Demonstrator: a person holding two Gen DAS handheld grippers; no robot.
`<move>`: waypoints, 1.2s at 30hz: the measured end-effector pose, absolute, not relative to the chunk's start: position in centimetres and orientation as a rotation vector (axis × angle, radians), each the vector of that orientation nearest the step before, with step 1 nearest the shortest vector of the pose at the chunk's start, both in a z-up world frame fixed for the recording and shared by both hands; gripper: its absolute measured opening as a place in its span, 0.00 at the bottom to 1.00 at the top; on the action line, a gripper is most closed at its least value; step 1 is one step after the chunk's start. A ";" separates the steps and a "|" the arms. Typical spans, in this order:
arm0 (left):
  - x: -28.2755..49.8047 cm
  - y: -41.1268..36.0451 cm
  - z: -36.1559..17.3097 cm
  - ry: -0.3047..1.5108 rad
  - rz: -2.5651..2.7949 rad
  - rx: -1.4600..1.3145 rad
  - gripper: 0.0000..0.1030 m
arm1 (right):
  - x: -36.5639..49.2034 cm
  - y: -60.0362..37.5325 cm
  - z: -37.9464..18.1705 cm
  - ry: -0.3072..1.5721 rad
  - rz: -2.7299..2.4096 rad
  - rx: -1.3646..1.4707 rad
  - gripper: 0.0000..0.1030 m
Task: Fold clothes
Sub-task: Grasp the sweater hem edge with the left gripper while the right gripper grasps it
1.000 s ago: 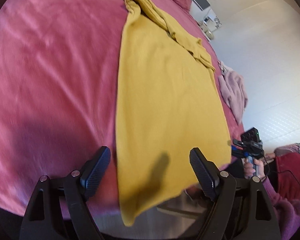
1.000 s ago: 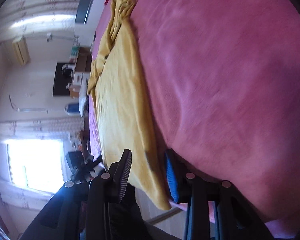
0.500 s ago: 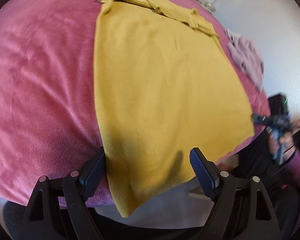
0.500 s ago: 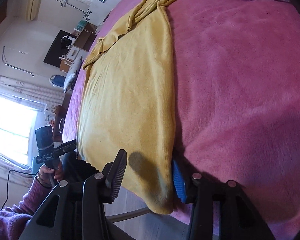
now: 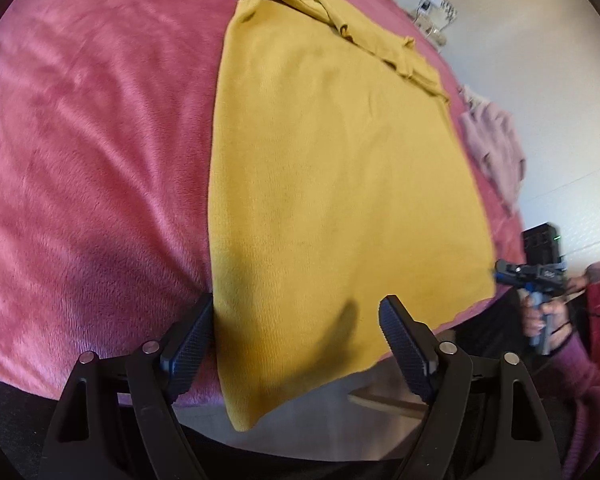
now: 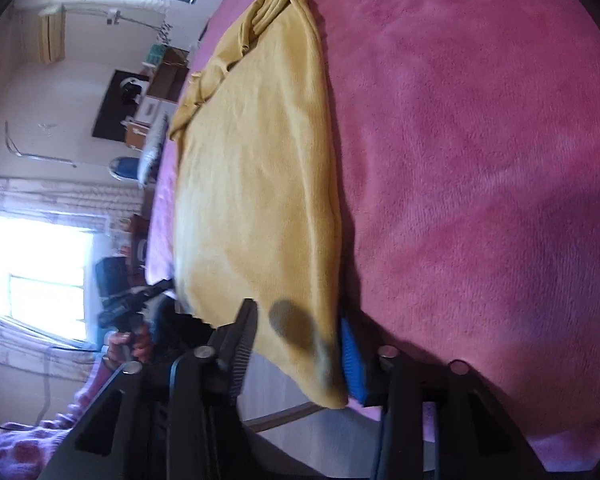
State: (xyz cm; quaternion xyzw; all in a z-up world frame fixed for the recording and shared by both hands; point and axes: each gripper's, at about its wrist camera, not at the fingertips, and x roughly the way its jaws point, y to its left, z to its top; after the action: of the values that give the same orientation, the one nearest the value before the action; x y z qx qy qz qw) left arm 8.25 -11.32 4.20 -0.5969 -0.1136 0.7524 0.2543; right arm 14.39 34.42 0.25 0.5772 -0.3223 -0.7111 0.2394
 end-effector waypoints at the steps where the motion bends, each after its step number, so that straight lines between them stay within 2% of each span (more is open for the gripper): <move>1: 8.4 -10.8 4.2 -0.286 2.097 -1.625 0.73 | 14.3 34.0 0.3 -0.834 -1.978 1.604 0.12; 2: 8.5 -10.8 4.2 -0.244 2.134 -1.640 0.54 | 14.1 33.7 0.3 -0.797 -1.993 1.631 0.05; 3: 8.5 -10.8 4.2 -0.195 2.166 -1.656 0.42 | 13.9 33.4 0.5 -0.799 -1.990 1.632 0.05; 5: 8.6 -12.3 4.1 -0.285 2.151 -1.661 0.16 | 13.7 32.9 0.8 -0.817 -1.971 1.625 0.04; 6: 8.7 -13.0 4.0 -0.355 2.125 -1.661 0.09 | 13.7 32.7 1.0 -0.831 -1.955 1.617 0.04; 7: 8.8 -13.7 3.7 -0.427 2.096 -1.658 0.09 | 13.6 32.7 0.9 -0.869 -1.937 1.604 0.04; 9: 9.2 -13.8 3.8 -0.434 2.110 -1.652 0.09 | 13.7 33.1 0.5 -0.954 -1.915 1.592 0.04; 13: 10.2 -11.6 5.1 -0.232 2.228 -1.649 0.08 | 14.2 33.9 -0.5 -1.075 -1.919 1.594 0.04; 16: 10.4 -11.1 5.8 -0.146 2.289 -1.651 0.08 | 14.7 33.9 -0.7 -1.138 -1.911 1.586 0.04; 24: 11.2 -9.6 6.6 0.050 2.410 -1.651 0.08 | 14.3 33.8 -1.2 -1.152 -1.926 1.596 0.04; 36: 12.0 -8.4 7.4 0.137 2.426 -1.655 0.08 | 13.4 33.6 0.9 -1.068 -1.943 1.603 0.04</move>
State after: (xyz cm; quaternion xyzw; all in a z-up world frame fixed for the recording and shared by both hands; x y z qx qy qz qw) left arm 12.02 -8.36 7.43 -0.5602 0.0465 0.8209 0.1006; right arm 13.43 33.60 0.92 0.5739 -0.3822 -0.6957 0.2013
